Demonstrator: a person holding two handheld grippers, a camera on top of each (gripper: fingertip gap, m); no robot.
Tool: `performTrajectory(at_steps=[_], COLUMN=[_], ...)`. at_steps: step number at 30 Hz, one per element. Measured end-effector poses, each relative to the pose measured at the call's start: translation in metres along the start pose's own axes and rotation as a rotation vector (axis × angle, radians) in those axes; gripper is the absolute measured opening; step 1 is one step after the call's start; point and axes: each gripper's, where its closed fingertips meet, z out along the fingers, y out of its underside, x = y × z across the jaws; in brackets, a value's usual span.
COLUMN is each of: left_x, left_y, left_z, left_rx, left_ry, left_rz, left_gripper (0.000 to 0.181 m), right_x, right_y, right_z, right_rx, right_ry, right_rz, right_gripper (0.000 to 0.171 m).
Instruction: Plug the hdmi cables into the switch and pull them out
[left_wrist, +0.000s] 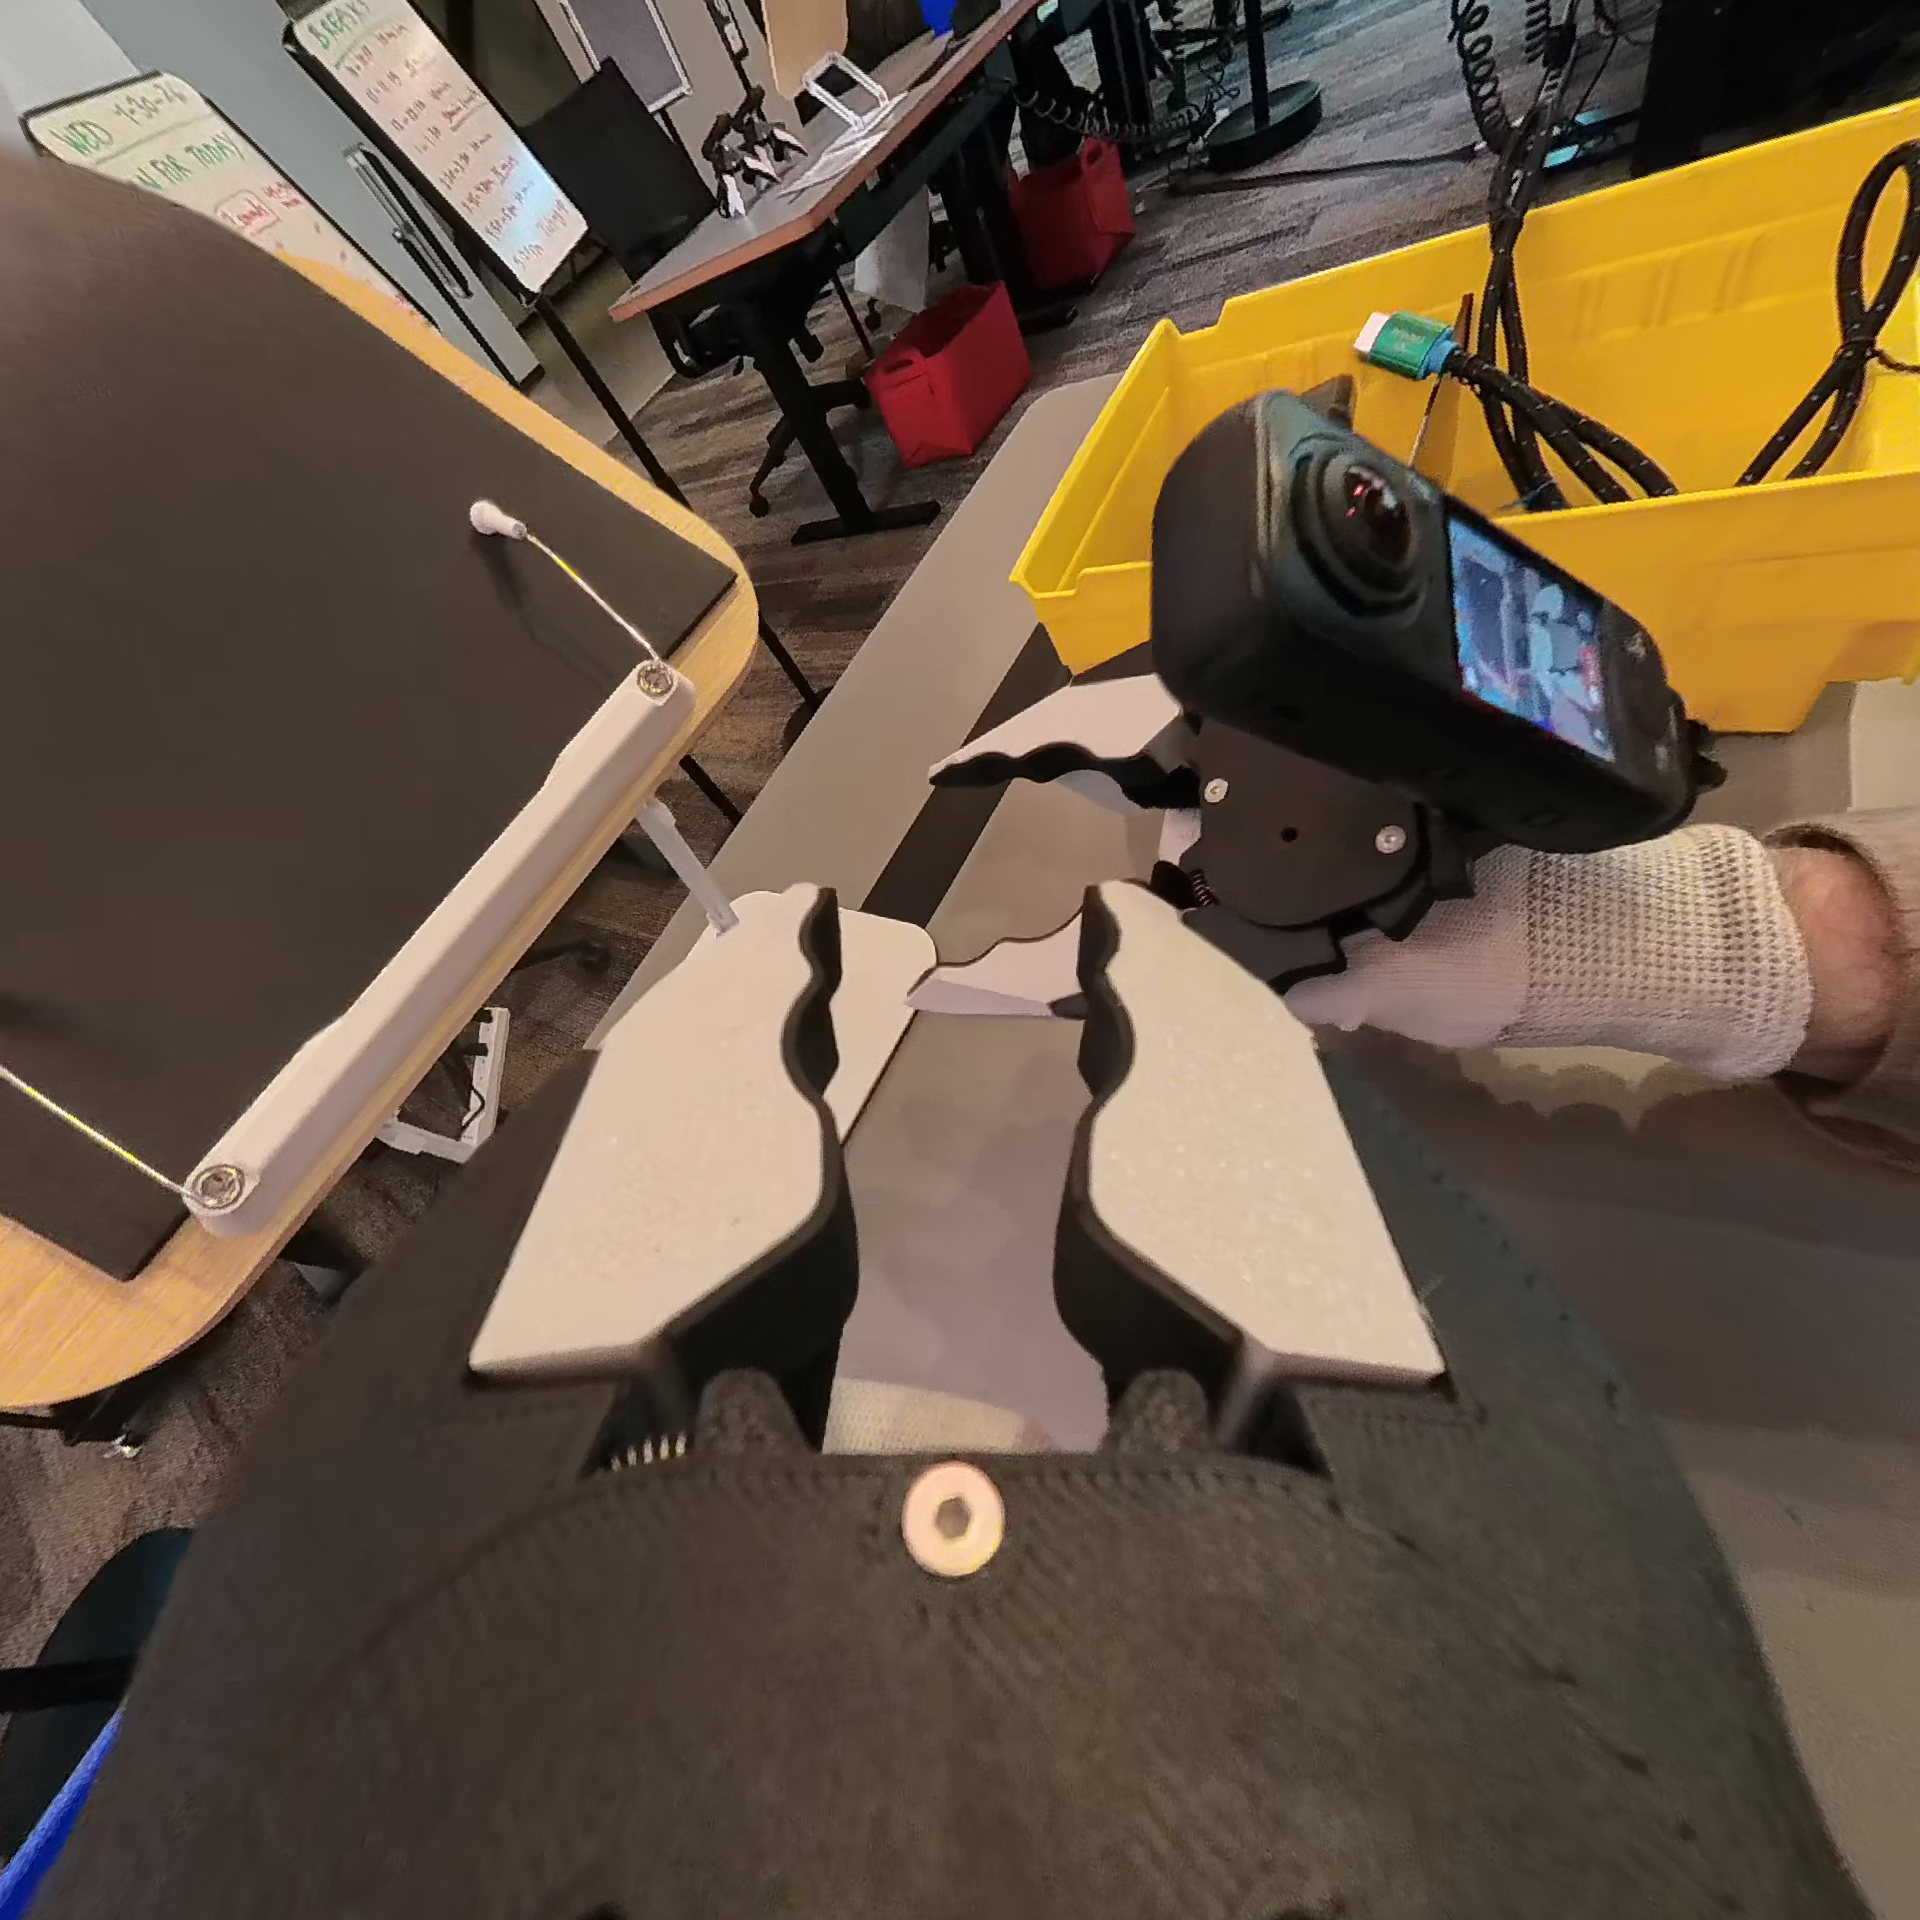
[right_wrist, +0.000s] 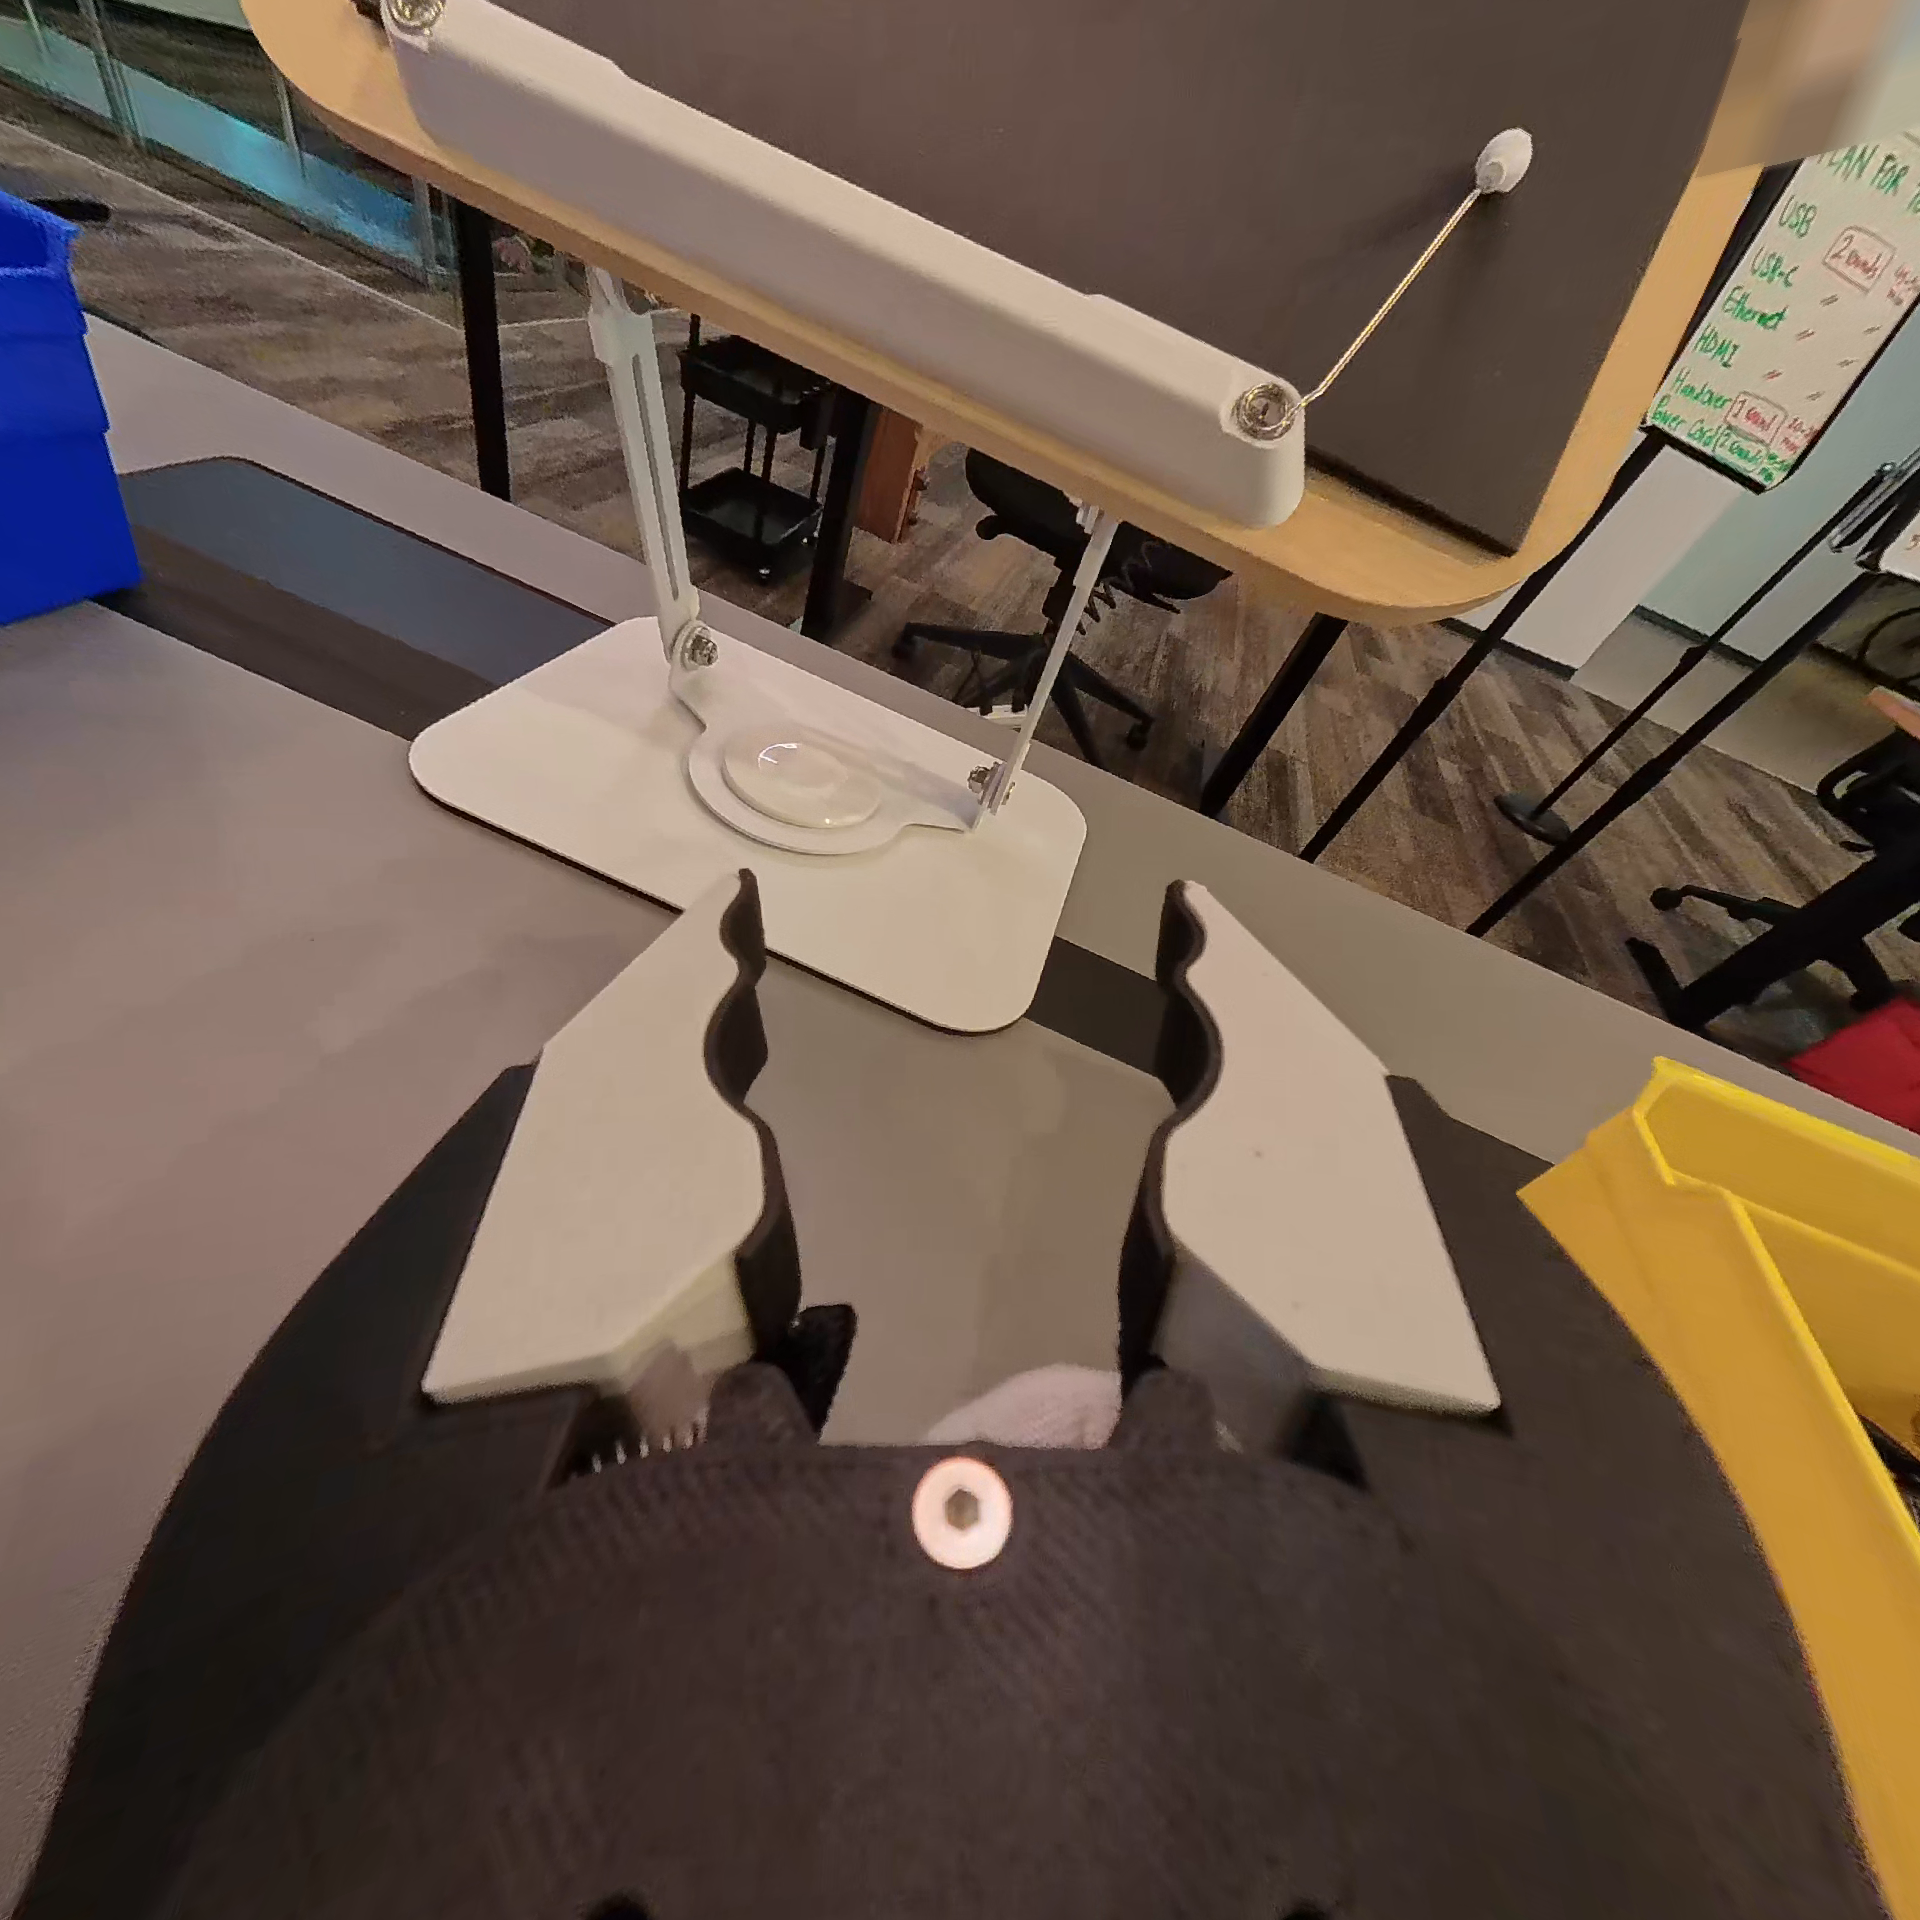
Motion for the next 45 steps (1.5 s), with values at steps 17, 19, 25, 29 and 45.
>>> performTrajectory(at_steps=[17,19,25,29,45], left_x=[-0.025,-0.043,-0.110,-0.140,-0.138], left_y=[-0.031,0.001,0.128,0.201,0.314], left_z=[-0.091,-0.127,-0.266,-0.337,-0.290], left_rx=[-0.068,-0.113,-0.265,-0.286,-0.350], left_ry=[-0.328,-0.416,-0.756,-0.872,-0.723], left_rz=[0.127,0.065,-0.161,-0.388,-0.658], left_gripper=[0.054,0.055,0.077,0.090,0.064], right_x=[0.004,0.010,0.031,0.057,0.095], right_y=[0.002,-0.014,-0.087,-0.130,-0.078], right_z=[0.005,-0.002,-0.054,-0.104,-0.299], right_rx=[0.020,0.056,0.134,0.165,0.154], right_ry=[0.036,0.034,-0.117,-0.111,-0.004], right_rz=[-0.053,-0.022,0.208,0.110,0.080], right_gripper=[0.076,0.076,0.081,0.080,0.075])
